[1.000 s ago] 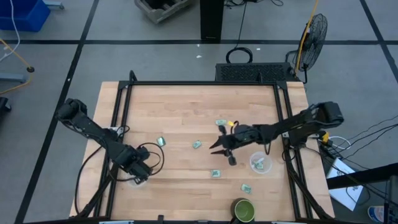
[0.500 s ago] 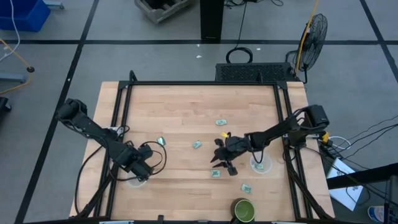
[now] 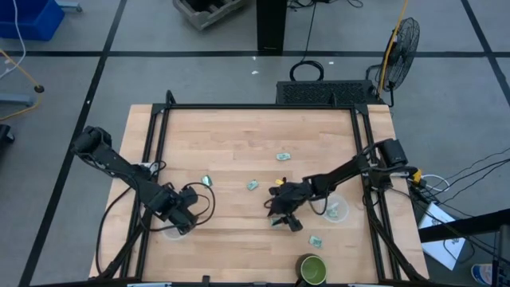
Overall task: Pick and place Stevia / Truvia into bins
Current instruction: Put the Stevia packet into the right transparent plastic container
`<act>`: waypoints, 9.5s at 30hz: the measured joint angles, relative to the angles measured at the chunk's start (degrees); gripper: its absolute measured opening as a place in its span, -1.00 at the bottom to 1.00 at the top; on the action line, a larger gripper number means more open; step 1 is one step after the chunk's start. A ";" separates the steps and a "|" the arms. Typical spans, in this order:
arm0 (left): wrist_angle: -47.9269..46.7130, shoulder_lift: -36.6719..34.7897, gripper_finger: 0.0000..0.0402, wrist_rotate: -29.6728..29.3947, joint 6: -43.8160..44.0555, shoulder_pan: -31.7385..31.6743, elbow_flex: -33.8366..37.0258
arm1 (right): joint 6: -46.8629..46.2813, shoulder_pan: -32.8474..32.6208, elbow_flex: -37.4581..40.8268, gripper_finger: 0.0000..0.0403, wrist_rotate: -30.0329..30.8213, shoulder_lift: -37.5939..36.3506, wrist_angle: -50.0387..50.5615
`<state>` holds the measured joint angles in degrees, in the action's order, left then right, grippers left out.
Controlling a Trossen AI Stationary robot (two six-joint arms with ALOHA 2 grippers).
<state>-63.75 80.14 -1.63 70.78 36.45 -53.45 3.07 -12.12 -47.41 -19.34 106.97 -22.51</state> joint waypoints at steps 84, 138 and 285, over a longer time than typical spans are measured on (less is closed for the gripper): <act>29.43 0.02 -0.62 -13.48 -45.54 -13.52 0.00 | -65.32 -18.64 8.55 -0.72 23.73 -37.49 66.89; 9.43 0.37 -0.21 -11.92 -44.47 -25.99 4.00 | -12.06 0.86 8.53 -0.34 44.64 -41.06 31.11; 19.52 -11.54 -0.54 -5.50 -40.26 -24.38 7.06 | -6.28 23.69 7.35 -0.44 29.34 -10.50 10.72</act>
<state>-44.23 68.60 -7.13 30.52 12.07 -46.39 -3.20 11.57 -40.05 10.00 96.47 -11.78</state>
